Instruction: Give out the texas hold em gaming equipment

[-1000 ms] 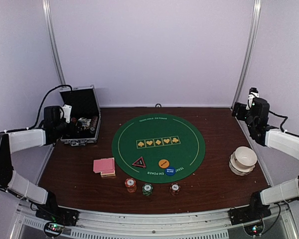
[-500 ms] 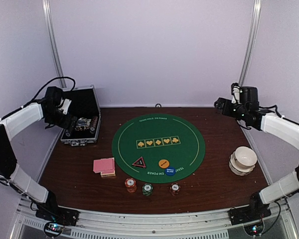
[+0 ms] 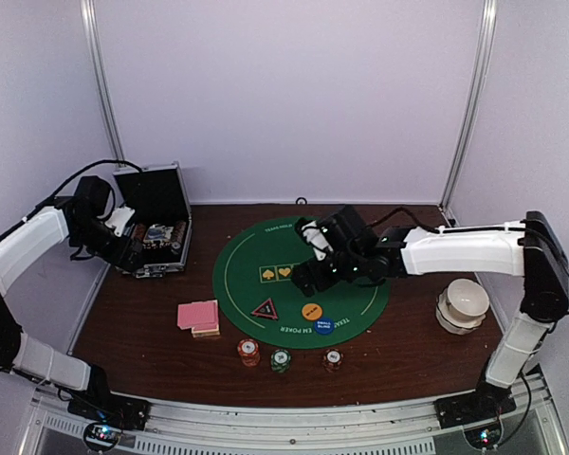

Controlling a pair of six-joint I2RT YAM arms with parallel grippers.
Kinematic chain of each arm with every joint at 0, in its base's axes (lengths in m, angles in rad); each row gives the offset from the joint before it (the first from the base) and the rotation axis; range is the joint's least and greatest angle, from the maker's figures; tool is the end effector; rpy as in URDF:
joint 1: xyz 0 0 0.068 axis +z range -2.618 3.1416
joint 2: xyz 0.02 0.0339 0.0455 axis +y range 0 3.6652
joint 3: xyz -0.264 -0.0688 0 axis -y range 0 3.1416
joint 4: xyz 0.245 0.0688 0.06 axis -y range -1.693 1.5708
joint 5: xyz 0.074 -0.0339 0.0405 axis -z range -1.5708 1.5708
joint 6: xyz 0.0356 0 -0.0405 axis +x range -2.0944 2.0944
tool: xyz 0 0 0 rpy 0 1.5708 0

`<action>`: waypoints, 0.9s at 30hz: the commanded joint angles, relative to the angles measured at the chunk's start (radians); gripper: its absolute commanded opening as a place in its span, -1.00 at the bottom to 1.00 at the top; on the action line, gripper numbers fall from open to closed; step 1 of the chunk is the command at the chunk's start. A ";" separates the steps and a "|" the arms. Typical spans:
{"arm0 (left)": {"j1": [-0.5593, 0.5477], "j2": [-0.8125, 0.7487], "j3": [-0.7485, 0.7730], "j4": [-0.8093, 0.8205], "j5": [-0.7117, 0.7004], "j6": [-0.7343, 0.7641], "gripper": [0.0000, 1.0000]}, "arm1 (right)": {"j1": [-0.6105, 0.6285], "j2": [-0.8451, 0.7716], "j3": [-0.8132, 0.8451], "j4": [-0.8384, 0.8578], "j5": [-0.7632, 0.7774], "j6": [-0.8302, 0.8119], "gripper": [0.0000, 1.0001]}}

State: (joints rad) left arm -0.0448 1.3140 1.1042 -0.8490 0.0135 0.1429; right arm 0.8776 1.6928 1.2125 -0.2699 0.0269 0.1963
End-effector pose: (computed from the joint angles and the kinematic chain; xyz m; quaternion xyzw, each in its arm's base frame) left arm 0.2585 -0.0121 0.2810 0.0924 0.9630 0.0059 0.2532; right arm 0.2418 0.2896 0.2408 -0.3013 0.8660 0.1934 0.3490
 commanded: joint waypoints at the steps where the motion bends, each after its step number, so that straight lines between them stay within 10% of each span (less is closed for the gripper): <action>1: 0.006 -0.048 0.031 -0.076 0.123 0.086 0.95 | 0.109 0.123 0.089 -0.055 0.020 -0.025 0.89; 27: 0.006 -0.060 0.132 -0.245 0.256 0.157 0.95 | 0.162 0.451 0.295 -0.111 -0.024 -0.043 0.37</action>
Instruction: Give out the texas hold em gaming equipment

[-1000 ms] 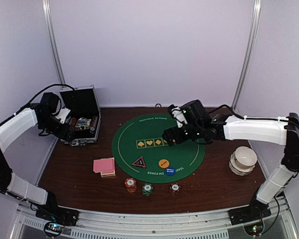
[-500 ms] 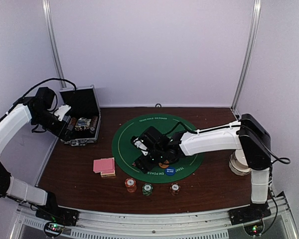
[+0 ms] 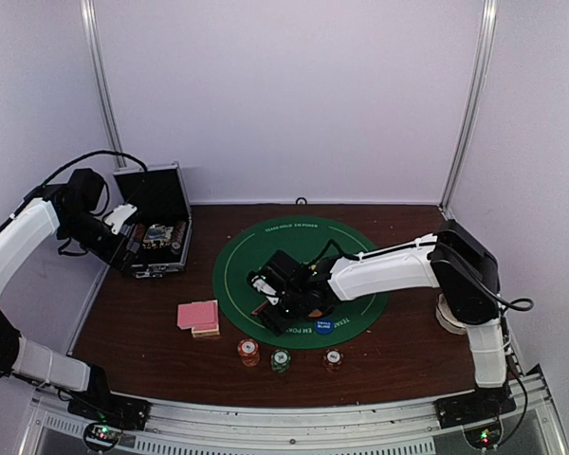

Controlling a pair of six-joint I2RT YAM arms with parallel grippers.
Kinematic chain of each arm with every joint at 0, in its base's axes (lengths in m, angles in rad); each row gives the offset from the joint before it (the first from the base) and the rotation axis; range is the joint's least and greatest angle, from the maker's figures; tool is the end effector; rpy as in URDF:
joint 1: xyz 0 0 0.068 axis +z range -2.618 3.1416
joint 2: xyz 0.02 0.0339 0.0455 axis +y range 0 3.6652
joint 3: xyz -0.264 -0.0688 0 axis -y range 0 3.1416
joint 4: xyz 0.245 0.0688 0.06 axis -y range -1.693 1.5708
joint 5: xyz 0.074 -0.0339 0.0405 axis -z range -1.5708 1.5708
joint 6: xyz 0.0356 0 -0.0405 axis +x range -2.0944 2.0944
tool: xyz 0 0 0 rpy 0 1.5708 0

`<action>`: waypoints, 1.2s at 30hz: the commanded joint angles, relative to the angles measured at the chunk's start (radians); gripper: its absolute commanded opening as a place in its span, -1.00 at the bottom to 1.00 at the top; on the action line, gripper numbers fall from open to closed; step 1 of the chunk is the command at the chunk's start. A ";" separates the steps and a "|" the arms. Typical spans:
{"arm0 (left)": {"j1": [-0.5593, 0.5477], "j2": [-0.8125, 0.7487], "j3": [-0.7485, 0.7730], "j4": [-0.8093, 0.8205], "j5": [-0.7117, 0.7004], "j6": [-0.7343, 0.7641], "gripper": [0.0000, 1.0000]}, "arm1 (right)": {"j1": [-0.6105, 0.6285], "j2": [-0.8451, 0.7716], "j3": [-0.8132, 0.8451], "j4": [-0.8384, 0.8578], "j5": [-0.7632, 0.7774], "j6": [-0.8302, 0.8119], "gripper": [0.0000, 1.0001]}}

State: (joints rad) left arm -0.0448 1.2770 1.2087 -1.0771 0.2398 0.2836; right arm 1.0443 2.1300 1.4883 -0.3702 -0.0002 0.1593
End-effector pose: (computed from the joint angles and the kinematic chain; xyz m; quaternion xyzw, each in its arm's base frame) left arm 0.2363 -0.0191 0.3104 0.1835 0.9533 -0.0911 0.2220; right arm 0.2263 0.3894 0.1458 -0.4116 0.8686 0.1562 0.2273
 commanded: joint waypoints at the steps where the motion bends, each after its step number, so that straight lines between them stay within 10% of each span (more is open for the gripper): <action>1: 0.005 -0.022 0.030 -0.018 0.032 0.016 0.95 | -0.005 0.017 0.018 -0.012 -0.015 -0.005 0.32; 17: 0.005 -0.023 0.059 -0.031 0.058 0.009 0.95 | -0.034 0.115 0.149 -0.026 -0.061 0.000 -0.39; 36: 0.005 -0.049 0.037 -0.078 0.087 0.043 0.95 | -0.058 0.412 0.661 -0.146 -0.024 0.034 -0.41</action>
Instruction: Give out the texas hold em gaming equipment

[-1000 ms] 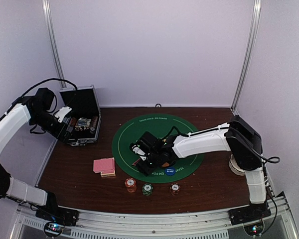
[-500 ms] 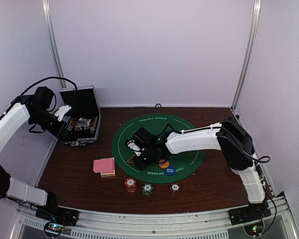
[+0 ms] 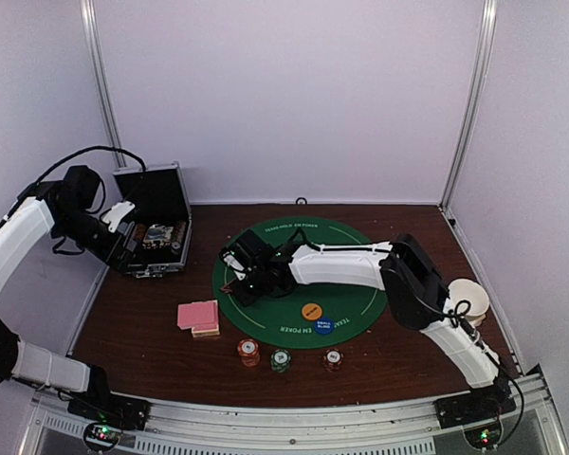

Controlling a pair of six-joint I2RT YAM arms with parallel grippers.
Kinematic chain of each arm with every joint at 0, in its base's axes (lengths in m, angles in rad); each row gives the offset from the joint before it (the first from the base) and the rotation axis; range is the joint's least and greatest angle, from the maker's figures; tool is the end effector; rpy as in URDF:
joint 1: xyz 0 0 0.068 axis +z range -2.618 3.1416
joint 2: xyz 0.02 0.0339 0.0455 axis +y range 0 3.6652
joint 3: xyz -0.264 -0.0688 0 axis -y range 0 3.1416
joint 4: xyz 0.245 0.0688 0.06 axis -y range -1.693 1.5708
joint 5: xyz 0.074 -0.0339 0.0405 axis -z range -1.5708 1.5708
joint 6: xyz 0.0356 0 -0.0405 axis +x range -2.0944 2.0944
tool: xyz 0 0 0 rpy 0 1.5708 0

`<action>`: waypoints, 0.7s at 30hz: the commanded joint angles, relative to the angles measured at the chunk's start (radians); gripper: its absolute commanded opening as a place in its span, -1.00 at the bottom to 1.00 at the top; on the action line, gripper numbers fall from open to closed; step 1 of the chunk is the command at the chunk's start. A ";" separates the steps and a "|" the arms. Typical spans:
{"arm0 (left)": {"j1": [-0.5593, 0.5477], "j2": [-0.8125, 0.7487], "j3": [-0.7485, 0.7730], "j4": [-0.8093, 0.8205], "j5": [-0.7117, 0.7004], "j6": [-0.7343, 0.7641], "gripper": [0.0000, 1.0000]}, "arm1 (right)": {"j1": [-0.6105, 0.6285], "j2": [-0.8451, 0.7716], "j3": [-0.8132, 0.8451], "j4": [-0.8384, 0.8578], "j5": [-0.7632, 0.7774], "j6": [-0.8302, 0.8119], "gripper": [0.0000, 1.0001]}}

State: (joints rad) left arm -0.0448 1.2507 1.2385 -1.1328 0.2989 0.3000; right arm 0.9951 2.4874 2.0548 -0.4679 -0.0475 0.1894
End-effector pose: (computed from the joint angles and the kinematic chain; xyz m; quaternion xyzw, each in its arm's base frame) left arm 0.2266 -0.0207 0.3227 0.1968 0.9468 -0.1178 0.2258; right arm 0.2954 0.4582 0.1401 -0.3773 0.8655 0.2022 0.2603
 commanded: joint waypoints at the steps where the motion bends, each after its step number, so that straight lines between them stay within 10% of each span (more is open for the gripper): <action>1: 0.005 -0.025 0.006 -0.025 0.032 0.030 0.95 | -0.011 0.058 0.116 -0.057 0.024 0.001 -0.36; 10: 0.005 -0.022 0.013 -0.047 0.055 0.045 0.95 | -0.012 -0.214 -0.147 0.002 0.089 -0.024 0.53; 21: 0.006 -0.016 0.027 -0.063 0.079 0.048 0.95 | -0.012 -0.556 -0.696 0.052 0.177 0.098 0.87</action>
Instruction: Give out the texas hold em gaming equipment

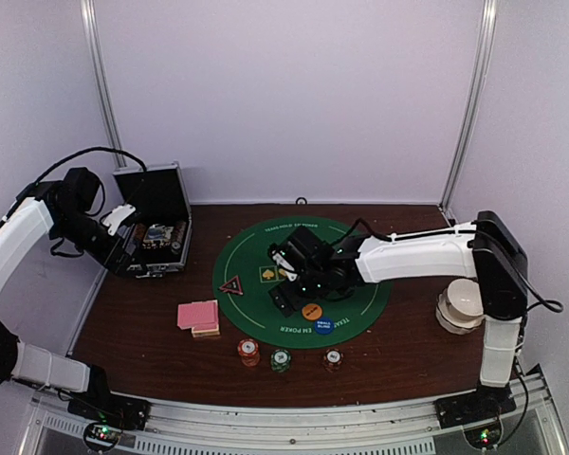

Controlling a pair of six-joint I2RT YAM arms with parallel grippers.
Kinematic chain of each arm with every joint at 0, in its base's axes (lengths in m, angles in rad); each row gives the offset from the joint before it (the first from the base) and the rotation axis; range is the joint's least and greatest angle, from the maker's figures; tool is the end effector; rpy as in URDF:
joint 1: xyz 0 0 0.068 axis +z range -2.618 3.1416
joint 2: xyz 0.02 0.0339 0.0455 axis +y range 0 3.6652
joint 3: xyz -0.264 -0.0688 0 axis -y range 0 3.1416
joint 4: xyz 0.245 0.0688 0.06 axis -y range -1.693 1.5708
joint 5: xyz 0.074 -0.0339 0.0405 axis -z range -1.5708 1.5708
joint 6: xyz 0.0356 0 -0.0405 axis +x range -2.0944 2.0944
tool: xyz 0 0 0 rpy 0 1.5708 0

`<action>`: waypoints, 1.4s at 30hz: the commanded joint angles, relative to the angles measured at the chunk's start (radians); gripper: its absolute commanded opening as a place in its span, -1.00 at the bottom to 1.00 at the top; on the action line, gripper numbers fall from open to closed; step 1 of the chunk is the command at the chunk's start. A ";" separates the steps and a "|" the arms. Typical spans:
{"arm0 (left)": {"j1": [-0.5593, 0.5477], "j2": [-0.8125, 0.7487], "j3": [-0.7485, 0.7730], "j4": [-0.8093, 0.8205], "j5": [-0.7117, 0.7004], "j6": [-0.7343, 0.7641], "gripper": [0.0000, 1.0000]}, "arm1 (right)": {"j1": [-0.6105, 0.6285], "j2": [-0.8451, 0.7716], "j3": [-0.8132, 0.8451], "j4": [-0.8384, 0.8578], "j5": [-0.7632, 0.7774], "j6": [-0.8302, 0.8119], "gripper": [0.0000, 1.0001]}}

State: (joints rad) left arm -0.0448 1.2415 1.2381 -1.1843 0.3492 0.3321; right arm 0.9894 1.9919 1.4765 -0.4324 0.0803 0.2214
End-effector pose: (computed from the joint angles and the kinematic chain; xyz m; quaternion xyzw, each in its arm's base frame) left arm 0.2192 -0.0220 0.3228 0.2136 0.9435 -0.1419 0.2100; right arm 0.2410 0.3616 0.1970 -0.3449 0.8865 0.1429 0.2736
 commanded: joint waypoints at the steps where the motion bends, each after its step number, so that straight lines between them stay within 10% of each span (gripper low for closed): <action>1: 0.005 -0.007 0.030 -0.013 0.030 0.017 0.95 | -0.006 -0.075 -0.146 0.016 0.048 0.079 0.85; 23: 0.005 0.004 0.056 -0.024 0.055 0.015 0.95 | -0.070 -0.053 -0.233 0.046 -0.010 0.145 0.33; 42: 0.004 -0.001 0.066 -0.029 0.069 0.012 0.95 | -0.067 -0.081 -0.279 0.050 -0.078 0.157 0.41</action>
State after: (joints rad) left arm -0.0448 1.2442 1.2716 -1.2064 0.3935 0.3355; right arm 0.9195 1.9320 1.2114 -0.3840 0.0143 0.3702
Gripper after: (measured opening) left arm 0.976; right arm 0.705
